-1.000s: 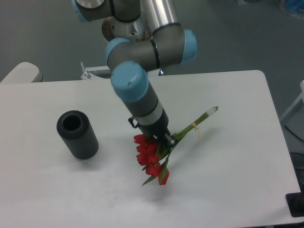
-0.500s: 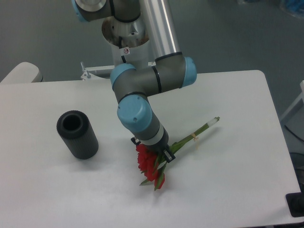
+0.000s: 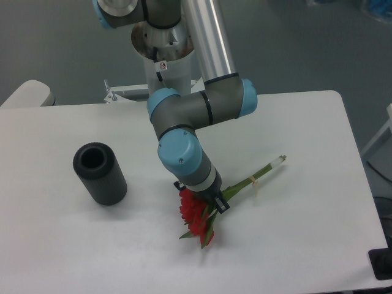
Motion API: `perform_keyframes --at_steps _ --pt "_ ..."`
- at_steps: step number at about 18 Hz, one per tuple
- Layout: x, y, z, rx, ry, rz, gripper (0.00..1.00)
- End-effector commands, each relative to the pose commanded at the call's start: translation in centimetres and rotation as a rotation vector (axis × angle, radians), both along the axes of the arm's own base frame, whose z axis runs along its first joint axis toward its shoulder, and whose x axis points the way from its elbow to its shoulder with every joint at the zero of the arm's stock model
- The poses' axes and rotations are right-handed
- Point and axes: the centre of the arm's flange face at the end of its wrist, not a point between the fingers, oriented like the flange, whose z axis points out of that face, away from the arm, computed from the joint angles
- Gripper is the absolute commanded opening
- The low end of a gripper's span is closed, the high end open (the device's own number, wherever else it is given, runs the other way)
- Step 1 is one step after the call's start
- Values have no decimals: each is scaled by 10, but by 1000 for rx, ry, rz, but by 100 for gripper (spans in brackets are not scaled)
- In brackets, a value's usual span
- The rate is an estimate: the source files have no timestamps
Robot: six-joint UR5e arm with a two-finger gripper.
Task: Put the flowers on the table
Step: 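Open the gripper to release the tulips and lift away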
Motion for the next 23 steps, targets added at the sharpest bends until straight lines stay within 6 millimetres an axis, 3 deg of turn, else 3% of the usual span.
perform_keyframes --at_steps 3,6,9,12,15,17,19,23 --pt "-11 -2 50 85 52 36 100" --pt "3 -2 101 231 18 14 100" --pt "-5 -21 146 424 -71 22 100" --pt "-46 -51 165 498 -98 66 100" --pt "-59 -56 186 442 -125 71 100" --pt "-68 -63 198 332 -94 -14 100" --pt "-79 -78 200 207 -54 -117 100" --pt "-108 -112 202 159 -55 -228 100"
